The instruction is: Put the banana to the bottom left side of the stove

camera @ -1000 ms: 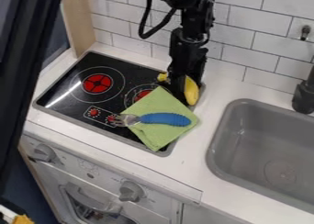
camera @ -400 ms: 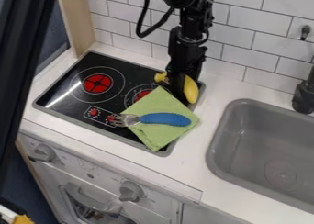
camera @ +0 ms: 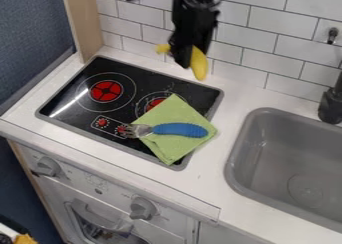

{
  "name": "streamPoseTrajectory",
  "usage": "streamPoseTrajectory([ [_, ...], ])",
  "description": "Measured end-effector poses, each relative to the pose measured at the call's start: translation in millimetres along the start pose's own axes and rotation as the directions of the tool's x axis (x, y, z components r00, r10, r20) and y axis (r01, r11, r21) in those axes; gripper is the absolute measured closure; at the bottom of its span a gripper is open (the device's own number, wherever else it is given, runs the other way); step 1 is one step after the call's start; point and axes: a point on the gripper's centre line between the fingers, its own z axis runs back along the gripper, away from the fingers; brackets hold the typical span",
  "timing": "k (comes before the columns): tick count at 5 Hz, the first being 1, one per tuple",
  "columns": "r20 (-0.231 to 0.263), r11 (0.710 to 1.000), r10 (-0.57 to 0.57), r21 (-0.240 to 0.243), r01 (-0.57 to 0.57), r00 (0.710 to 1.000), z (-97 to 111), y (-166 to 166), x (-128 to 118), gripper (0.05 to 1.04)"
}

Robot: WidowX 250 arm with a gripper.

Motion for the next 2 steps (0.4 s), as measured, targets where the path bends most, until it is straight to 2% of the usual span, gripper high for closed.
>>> streamPoseTrajectory([
  [1, 0.027, 0.998, -0.017, 0.055, 0.016, 0.999, 15.0, 35.8, 32.1, 0.509],
  [2, 0.026, 0.999, -0.013, 0.051, 0.012, 1.000, 21.1, 75.4, 54.0, 0.509],
])
